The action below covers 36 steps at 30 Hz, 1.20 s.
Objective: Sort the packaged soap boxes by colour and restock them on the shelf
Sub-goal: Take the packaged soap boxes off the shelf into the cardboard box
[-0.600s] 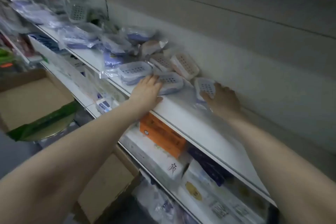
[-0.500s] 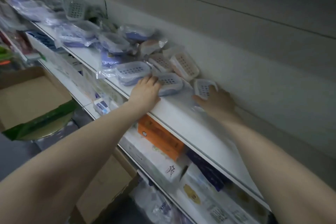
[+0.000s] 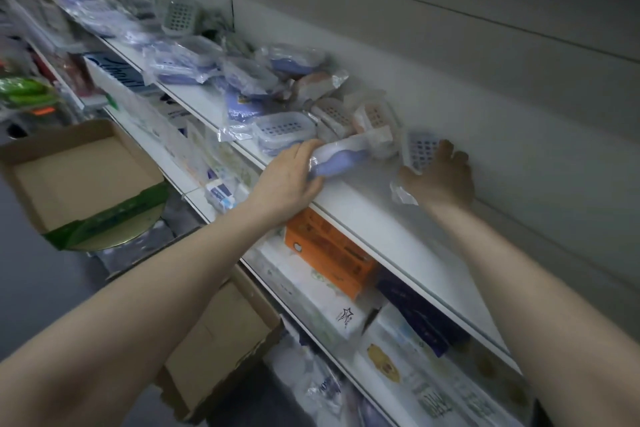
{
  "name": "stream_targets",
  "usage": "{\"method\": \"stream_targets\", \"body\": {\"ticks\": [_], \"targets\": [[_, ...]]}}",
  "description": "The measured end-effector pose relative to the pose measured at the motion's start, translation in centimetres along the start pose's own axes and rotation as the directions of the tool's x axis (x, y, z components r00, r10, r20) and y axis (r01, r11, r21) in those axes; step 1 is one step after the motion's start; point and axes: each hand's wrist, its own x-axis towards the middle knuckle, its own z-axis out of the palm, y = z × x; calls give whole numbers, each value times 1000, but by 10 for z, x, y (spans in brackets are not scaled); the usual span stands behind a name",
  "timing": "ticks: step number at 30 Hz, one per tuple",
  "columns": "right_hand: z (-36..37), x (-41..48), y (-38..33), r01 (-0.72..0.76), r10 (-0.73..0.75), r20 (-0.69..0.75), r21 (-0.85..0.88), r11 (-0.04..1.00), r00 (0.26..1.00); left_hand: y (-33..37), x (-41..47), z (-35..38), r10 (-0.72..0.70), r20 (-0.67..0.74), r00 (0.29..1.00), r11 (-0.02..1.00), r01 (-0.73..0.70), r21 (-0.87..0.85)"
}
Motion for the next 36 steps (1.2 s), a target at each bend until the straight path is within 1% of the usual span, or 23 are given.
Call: {"method": "stream_targets", "body": {"ticks": [3, 6, 9, 13, 16, 19, 22, 28, 32, 34, 36], "targets": [[-11, -22, -31, 18, -18, -12, 65, 998, 1000, 0, -26, -34, -85, -62, 994, 992, 79, -100], [-11, -61, -71, 112, -104, -62, 145, 983, 993, -15, -61, -72, -190, -70, 979, 971, 177, -158], [-1, -108, -117, 227, -232, 4, 190, 955, 973, -46, -107, -114, -272, -128, 954, 956, 252, -150], [28, -174, -180, 358, -379, 45, 238, 903, 924, -100, -182, -167, -378, -189, 906, 925, 361, -122], [57, -222, -225, 391, -427, 94, 262, 882, 900, -141, -238, -200, -471, -223, 853, 882, 457, -114], [89, -260, -265, 424, -473, 172, 258, 868, 864, -179, -287, -225, -569, -250, 783, 820, 561, -112], [119, -288, -300, 449, -502, 265, 238, 861, 823, -213, -323, -242, -663, -242, 708, 747, 649, -148], [180, -305, -367, 516, -558, 412, 221, 828, 720, -279, -356, -256, -746, -237, 623, 663, 731, -162], [223, -297, -417, 585, -596, 442, 179, 791, 670, -333, -356, -260, -779, -209, 591, 624, 762, -170], [248, -290, -446, 637, -628, 449, 154, 755, 636, -364, -353, -264, -790, -213, 575, 608, 778, -157], [271, -281, -479, 665, -643, 462, 142, 733, 610, -396, -349, -270, -810, -223, 542, 578, 802, -148]]}}
